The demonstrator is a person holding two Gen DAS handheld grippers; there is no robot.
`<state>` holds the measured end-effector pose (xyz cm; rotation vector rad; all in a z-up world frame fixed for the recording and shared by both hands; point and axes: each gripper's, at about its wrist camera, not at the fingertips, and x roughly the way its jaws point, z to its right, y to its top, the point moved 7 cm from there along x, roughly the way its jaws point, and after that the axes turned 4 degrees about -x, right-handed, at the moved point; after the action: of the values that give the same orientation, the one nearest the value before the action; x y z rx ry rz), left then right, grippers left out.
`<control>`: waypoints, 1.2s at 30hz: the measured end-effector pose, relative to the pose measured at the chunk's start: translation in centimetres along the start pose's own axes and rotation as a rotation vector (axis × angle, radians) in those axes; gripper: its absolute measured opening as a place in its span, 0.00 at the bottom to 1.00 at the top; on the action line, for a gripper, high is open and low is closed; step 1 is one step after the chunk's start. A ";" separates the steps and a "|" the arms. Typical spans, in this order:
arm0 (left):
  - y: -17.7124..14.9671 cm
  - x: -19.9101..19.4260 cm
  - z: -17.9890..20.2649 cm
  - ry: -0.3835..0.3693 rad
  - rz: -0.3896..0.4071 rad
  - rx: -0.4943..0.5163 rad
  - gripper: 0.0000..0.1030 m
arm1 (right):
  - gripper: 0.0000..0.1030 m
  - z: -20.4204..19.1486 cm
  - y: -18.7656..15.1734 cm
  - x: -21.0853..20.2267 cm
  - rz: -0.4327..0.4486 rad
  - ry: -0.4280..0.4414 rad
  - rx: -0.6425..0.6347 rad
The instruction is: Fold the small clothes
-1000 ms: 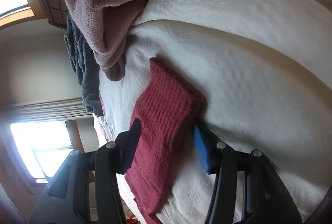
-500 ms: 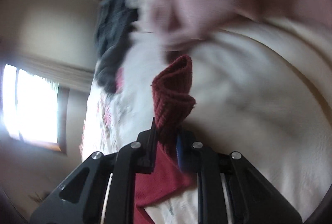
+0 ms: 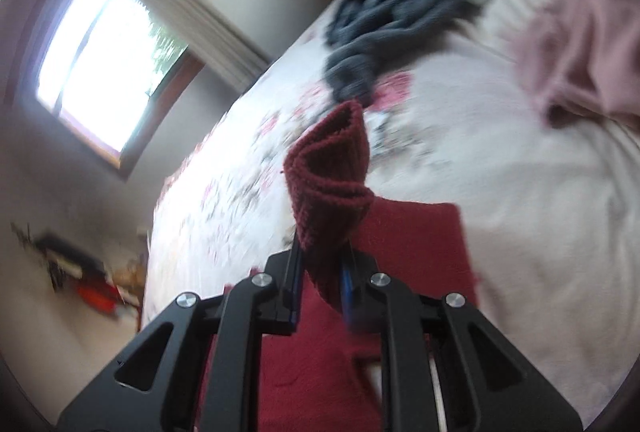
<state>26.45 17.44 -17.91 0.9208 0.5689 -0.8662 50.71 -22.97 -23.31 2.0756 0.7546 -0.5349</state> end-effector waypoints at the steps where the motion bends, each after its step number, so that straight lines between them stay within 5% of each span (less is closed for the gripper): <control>1: 0.0 0.1 0.1 0.008 0.005 0.021 0.96 | 0.14 -1.2 -0.7 0.4 -0.012 -0.001 -0.030; 7: 0.2 2.1 -1.1 -0.048 -0.070 -0.021 0.96 | 0.14 -8.3 -5.2 5.8 -0.088 -0.009 -0.214; 15: 0.6 5.9 -2.7 -0.103 -0.129 -0.092 0.96 | 0.15 -13.7 -15.5 14.5 -0.255 -0.036 -0.380; 17: 0.6 7.4 -2.8 -0.136 -0.155 -0.103 0.96 | 0.22 -14.2 -17.8 16.5 -0.313 -0.022 -0.392; 19: 0.7 9.0 -2.8 -0.155 -0.176 -0.121 0.96 | 0.45 -14.8 -20.1 17.4 -0.358 0.002 -0.436; 21: 0.9 11.0 -3.0 -0.192 -0.211 -0.162 0.96 | 0.56 -14.9 -20.9 16.2 -0.342 0.027 -0.466; 26: 1.9 17.5 -2.3 -0.351 -0.304 -0.323 0.96 | 0.57 -10.2 -21.7 8.7 -0.243 0.039 -0.376; 29: 2.6 22.5 -1.5 -0.412 -0.363 -0.435 0.96 | 0.59 -5.2 -23.7 4.2 -0.159 -0.042 -0.311; 36: 3.9 30.7 -3.5 -0.276 -0.408 -0.521 0.96 | 0.59 -1.3 -28.5 2.1 -0.108 -0.089 -0.339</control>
<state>46.15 9.67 -40.74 0.2047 0.7087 -1.1173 33.04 -8.03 -40.05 1.6952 0.8458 -0.5156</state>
